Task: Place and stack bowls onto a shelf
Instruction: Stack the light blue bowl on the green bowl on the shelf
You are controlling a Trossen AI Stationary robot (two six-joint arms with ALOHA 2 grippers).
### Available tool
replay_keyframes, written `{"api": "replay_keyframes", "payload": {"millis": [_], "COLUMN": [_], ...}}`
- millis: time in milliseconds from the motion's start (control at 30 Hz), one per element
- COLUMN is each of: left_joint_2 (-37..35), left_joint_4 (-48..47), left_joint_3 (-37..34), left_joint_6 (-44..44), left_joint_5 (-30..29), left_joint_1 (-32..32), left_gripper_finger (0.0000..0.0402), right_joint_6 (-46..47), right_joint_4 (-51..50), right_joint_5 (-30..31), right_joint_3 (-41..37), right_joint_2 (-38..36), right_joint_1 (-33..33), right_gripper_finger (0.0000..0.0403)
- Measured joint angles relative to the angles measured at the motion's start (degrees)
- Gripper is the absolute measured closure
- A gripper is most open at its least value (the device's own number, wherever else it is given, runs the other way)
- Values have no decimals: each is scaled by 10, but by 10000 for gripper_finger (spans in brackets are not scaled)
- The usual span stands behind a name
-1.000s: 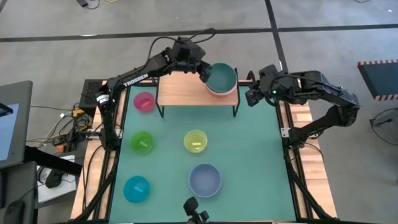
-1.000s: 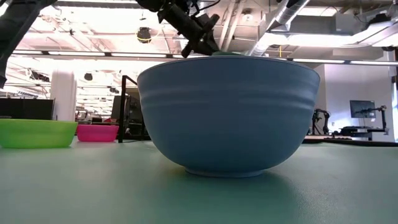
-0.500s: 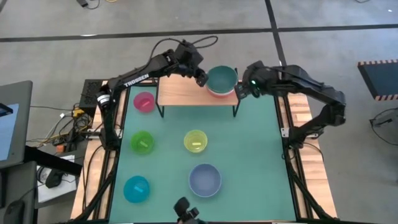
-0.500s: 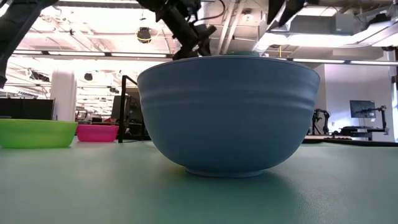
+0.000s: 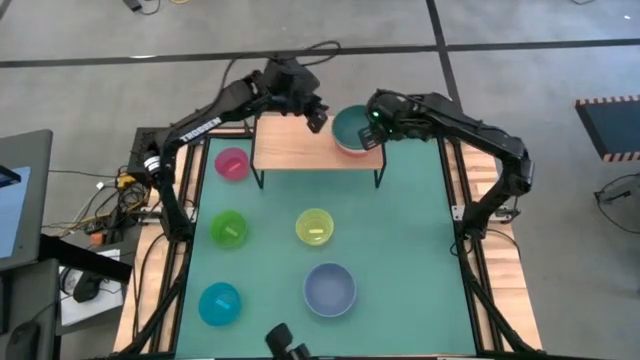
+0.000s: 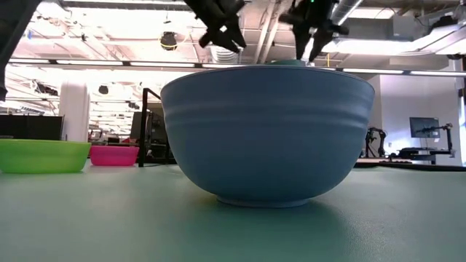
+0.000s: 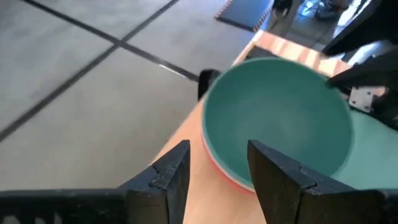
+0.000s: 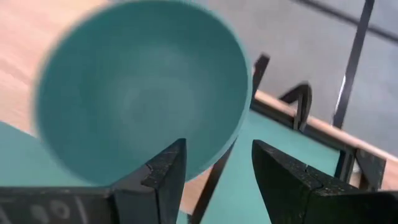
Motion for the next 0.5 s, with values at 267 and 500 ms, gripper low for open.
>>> {"api": "replay_keyframes", "payload": {"millis": [267,500], "left_joint_2": [-77,-146], "left_joint_4": [-51,-92], "left_joint_3": [-23,-60], "left_joint_6": [15,-56], "left_joint_5": [-27,-36], "left_joint_1": [1,-52], "left_gripper_finger": [256,256], "right_joint_6": [0,-74], "right_joint_4": [-27,62], "right_joint_5": [-34,-36], "right_joint_3": [-2,-2], "right_joint_2": [22,-35], "right_joint_1": [-26,3], "right_gripper_finger": [208,212]}}
